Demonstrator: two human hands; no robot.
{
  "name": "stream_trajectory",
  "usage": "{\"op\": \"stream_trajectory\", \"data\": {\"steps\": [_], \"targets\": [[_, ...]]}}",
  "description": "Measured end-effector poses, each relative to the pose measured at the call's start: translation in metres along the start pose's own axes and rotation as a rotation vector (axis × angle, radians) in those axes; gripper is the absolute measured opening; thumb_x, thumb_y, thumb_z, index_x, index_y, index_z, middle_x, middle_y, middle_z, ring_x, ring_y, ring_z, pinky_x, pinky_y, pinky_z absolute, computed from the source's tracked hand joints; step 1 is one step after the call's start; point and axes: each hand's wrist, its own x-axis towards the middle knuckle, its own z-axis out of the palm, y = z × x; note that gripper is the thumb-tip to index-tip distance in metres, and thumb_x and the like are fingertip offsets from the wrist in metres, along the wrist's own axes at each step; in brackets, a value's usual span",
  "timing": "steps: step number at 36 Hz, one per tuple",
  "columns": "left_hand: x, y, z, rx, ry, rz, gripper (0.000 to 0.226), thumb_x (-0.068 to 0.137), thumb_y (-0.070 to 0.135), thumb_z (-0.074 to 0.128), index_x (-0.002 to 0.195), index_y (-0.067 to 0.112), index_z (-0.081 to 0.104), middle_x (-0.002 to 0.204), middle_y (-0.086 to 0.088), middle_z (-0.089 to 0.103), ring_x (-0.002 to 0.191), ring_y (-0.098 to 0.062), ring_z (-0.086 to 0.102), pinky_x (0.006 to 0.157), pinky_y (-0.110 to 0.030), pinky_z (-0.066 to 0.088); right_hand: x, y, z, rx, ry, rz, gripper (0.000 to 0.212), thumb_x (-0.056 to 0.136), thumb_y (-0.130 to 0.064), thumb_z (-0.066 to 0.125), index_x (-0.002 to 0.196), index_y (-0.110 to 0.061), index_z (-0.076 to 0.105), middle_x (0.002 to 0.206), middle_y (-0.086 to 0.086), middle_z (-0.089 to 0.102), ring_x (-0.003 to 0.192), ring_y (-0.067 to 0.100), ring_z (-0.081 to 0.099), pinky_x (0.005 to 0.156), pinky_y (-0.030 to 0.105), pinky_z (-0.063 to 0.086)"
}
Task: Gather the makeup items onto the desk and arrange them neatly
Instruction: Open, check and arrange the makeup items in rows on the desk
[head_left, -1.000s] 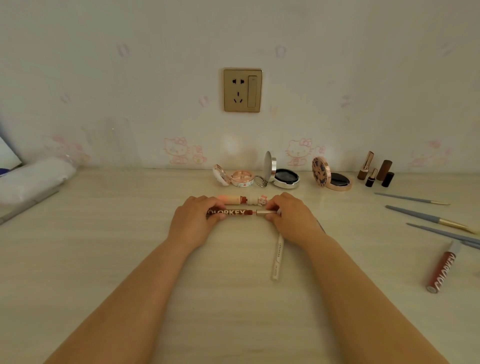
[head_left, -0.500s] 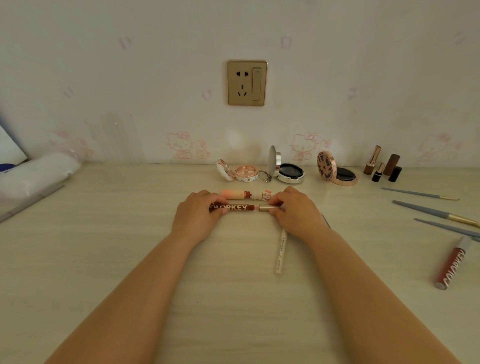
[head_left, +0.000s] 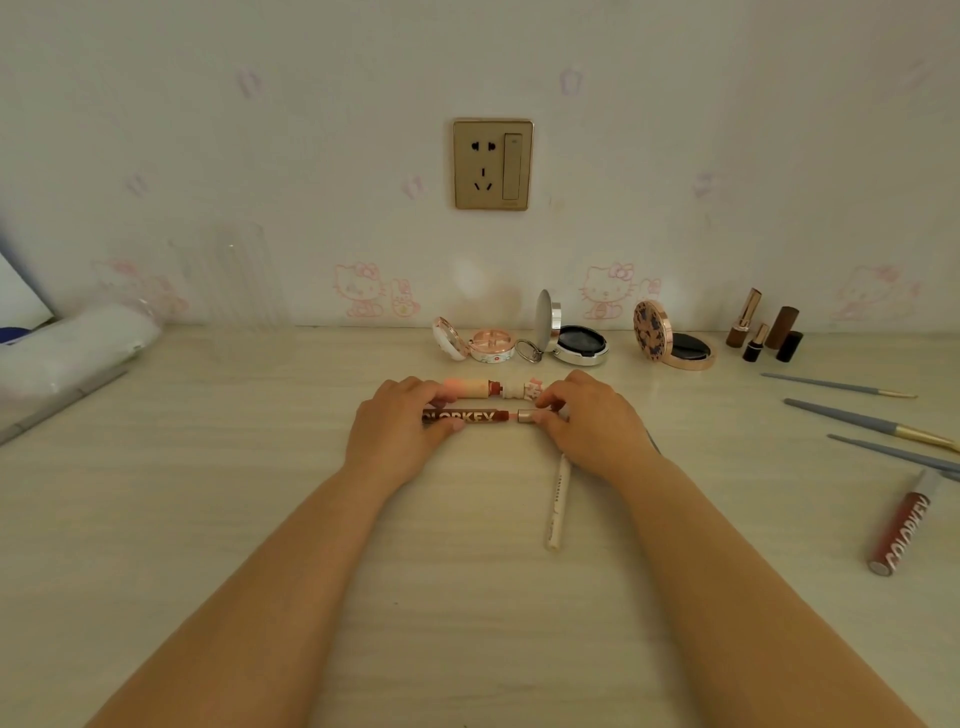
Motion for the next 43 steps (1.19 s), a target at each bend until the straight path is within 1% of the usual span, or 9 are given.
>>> {"op": "stream_trajectory", "data": {"steps": [8, 13, 21, 26, 30, 34, 36, 38, 43], "targets": [[-0.002, 0.006, -0.002, 0.113, 0.01, 0.06, 0.035, 0.084, 0.05, 0.059, 0.112, 0.03, 0.059, 0.111, 0.008, 0.057, 0.104, -0.017, 0.048, 0.081, -0.032, 0.04, -0.001, -0.005, 0.0, -0.072, 0.035, 0.022, 0.032, 0.094, -0.039, 0.045, 0.115, -0.022, 0.062, 0.114, -0.001, 0.054, 0.112, 0.018, 0.048, 0.088, 0.032, 0.044], [-0.008, 0.018, -0.002, 0.047, 0.139, 0.115, 0.031, 0.083, 0.039, 0.065, 0.109, 0.022, 0.063, 0.108, 0.002, 0.058, 0.102, -0.023, 0.051, 0.076, -0.034, 0.04, -0.011, -0.005, -0.007, -0.171, 0.166, -0.033, 0.035, 0.096, -0.038, 0.042, 0.121, -0.02, 0.056, 0.122, 0.001, 0.053, 0.118, 0.021, 0.042, 0.094, 0.032, 0.038], [-0.028, 0.092, 0.005, -0.075, 0.196, 0.271, 0.024, 0.084, 0.032, 0.059, 0.104, 0.02, 0.064, 0.104, 0.0, 0.062, 0.1, -0.025, 0.054, 0.08, -0.04, 0.047, -0.064, 0.022, -0.034, -0.065, 0.496, -0.099, 0.017, 0.085, -0.011, 0.054, 0.093, -0.009, 0.069, 0.089, 0.009, 0.064, 0.083, 0.032, 0.057, 0.068, 0.038, 0.047], [-0.047, 0.161, 0.022, -0.081, 0.066, 0.4, 0.029, 0.086, 0.028, 0.061, 0.114, 0.021, 0.06, 0.111, 0.001, 0.058, 0.102, -0.021, 0.052, 0.079, -0.033, 0.044, -0.112, 0.061, -0.059, -0.09, 0.598, -0.032, 0.023, 0.087, -0.013, 0.046, 0.088, -0.01, 0.068, 0.083, 0.007, 0.062, 0.075, 0.027, 0.056, 0.063, 0.029, 0.043], [-0.063, 0.217, 0.044, -0.047, -0.104, 0.469, 0.035, 0.09, 0.037, 0.053, 0.123, 0.027, 0.051, 0.12, 0.006, 0.052, 0.112, -0.016, 0.045, 0.086, -0.031, 0.043, -0.144, 0.097, -0.075, -0.082, 0.591, 0.102, 0.018, 0.089, -0.005, 0.051, 0.093, -0.009, 0.068, 0.089, 0.008, 0.063, 0.084, 0.028, 0.057, 0.069, 0.033, 0.045], [-0.074, 0.257, 0.066, -0.086, -0.246, 0.435, 0.037, 0.089, 0.042, 0.053, 0.122, 0.026, 0.05, 0.118, 0.005, 0.054, 0.112, -0.016, 0.047, 0.085, -0.032, 0.044, -0.166, 0.122, -0.09, 0.111, 0.565, 0.295, 0.022, 0.093, -0.006, 0.046, 0.099, -0.011, 0.067, 0.103, 0.004, 0.06, 0.099, 0.019, 0.053, 0.08, 0.016, 0.035], [-0.078, 0.272, 0.075, -0.112, -0.287, 0.395, 0.04, 0.088, 0.046, 0.053, 0.121, 0.025, 0.051, 0.118, 0.003, 0.053, 0.11, -0.017, 0.05, 0.084, -0.033, 0.045, -0.176, 0.133, -0.095, 0.215, 0.55, 0.376, 0.023, 0.094, -0.006, 0.045, 0.099, -0.011, 0.066, 0.105, 0.003, 0.059, 0.094, 0.013, 0.051, 0.073, 0.004, 0.03], [-0.08, 0.283, 0.083, -0.108, -0.327, 0.353, 0.043, 0.086, 0.049, 0.054, 0.122, 0.025, 0.049, 0.121, 0.001, 0.052, 0.11, -0.019, 0.052, 0.085, -0.034, 0.046, -0.182, 0.142, -0.098, 0.268, 0.508, 0.445, 0.023, 0.094, -0.006, 0.043, 0.1, -0.011, 0.065, 0.107, 0.005, 0.057, 0.093, 0.015, 0.05, 0.068, 0.008, 0.029], [-0.081, 0.304, 0.095, 0.007, -0.323, 0.297, 0.046, 0.084, 0.052, 0.054, 0.119, 0.023, 0.049, 0.119, -0.001, 0.05, 0.108, -0.022, 0.051, 0.082, -0.036, 0.046, -0.193, 0.154, -0.1, 0.264, 0.484, 0.528, 0.027, 0.094, -0.005, 0.041, 0.102, -0.012, 0.065, 0.108, 0.007, 0.057, 0.101, 0.02, 0.051, 0.079, 0.019, 0.032]]}}
